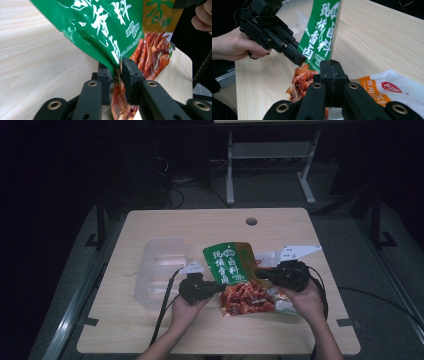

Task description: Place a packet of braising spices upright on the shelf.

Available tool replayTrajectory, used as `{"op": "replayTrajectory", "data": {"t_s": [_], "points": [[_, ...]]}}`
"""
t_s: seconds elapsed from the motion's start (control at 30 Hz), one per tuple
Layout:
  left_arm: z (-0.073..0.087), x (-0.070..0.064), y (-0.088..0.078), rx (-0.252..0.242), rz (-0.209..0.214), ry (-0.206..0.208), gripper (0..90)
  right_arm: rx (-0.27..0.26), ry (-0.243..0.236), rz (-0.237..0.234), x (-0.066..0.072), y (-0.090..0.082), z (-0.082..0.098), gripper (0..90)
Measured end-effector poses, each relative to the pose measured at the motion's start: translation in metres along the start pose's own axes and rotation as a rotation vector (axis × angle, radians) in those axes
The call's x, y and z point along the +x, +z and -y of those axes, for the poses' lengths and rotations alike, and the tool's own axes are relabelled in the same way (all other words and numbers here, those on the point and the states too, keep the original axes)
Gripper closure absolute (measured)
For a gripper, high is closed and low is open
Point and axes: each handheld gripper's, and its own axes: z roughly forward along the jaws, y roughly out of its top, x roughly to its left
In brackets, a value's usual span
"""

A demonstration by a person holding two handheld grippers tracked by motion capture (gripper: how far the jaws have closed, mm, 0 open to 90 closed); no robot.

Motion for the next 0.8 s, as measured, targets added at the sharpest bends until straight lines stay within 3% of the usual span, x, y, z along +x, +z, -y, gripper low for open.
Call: {"op": "replayTrajectory", "data": {"t_s": [0.07, 0.3, 0.43, 0.8], "points": [[-0.001, -0.003, -0.002, -0.016, -0.018, 0.004, 82.6, -0.002, 0.005, 0.001, -0.001, -0.002, 0.001, 90.0], [-0.001, -0.011, -0.005, -0.023, -0.069, 0.073, 85.8, 0.012, 0.007, 0.002, -0.004, -0.003, 0.004, 90.0], [0.0, -0.013, -0.006, -0.024, -0.076, 0.103, 86.9, 0.029, 0.001, 0.015, -0.003, 0.0, 0.005, 89.9], [0.002, -0.02, -0.008, -0.02, -0.106, 0.162, 87.6, 0.081, -0.003, -0.008, -0.003, 0.014, 0.007, 86.2]]}}
